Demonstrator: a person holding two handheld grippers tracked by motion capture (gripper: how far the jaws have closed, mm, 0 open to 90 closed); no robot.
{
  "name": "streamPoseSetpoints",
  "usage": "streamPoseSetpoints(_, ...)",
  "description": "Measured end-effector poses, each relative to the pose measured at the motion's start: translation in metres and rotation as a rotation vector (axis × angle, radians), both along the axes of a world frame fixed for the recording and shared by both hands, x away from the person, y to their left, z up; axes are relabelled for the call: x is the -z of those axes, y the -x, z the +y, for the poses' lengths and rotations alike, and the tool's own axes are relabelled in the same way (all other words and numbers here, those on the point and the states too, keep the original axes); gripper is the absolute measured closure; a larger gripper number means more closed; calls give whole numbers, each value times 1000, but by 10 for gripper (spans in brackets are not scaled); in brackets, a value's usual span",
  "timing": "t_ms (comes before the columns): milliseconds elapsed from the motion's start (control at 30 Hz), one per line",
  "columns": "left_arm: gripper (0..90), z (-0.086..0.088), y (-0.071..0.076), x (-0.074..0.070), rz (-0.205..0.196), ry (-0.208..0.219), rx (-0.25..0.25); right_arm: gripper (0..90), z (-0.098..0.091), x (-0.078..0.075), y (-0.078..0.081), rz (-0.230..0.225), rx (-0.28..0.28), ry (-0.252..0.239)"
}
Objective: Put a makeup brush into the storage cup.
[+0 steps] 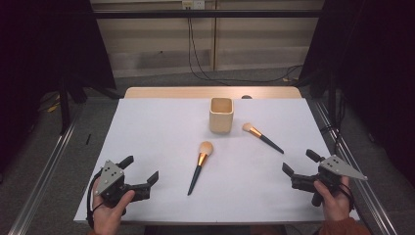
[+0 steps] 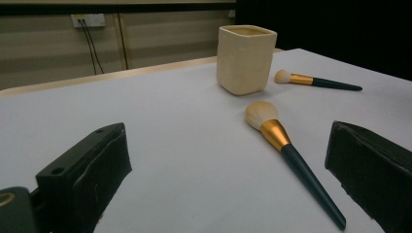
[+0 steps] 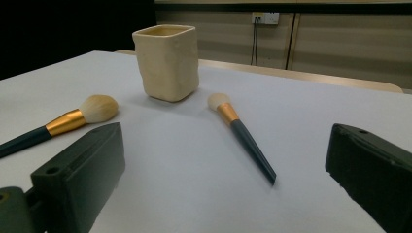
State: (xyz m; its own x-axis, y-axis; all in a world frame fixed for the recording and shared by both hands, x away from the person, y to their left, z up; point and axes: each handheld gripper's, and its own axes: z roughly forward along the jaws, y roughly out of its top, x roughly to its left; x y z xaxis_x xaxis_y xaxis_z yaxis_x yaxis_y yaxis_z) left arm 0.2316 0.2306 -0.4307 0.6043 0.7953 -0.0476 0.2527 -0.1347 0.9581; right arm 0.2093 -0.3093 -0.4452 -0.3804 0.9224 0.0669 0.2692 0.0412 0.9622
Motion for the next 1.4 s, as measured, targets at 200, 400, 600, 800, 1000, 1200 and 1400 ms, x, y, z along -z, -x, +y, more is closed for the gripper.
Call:
streamPoseSetpoints(200,22,2,-3,1,12,4,-10,4,-2,1,-2,4,2,-5)
streamPoseSetpoints(400,23,2,-3,0,17,-3,-6,4,-2,1,-1,7,3,-7)
streamPoseSetpoints(600,26,-1,-9,0,34,-15,12,4,-3,1,-1,6,18,1)
streamPoseSetpoints(800,26,-10,-16,-1,37,-29,8,4,-3,2,-2,13,21,11)
streamPoseSetpoints(1000,26,-19,-25,-4,38,-38,32,4,-2,3,-3,16,18,8)
streamPoseSetpoints(1200,27,-31,-36,-6,51,-39,53,4,-2,3,-3,17,13,13)
streamPoseSetpoints(1400,23,-39,-45,-4,42,-53,77,4,-1,3,-4,22,11,11)
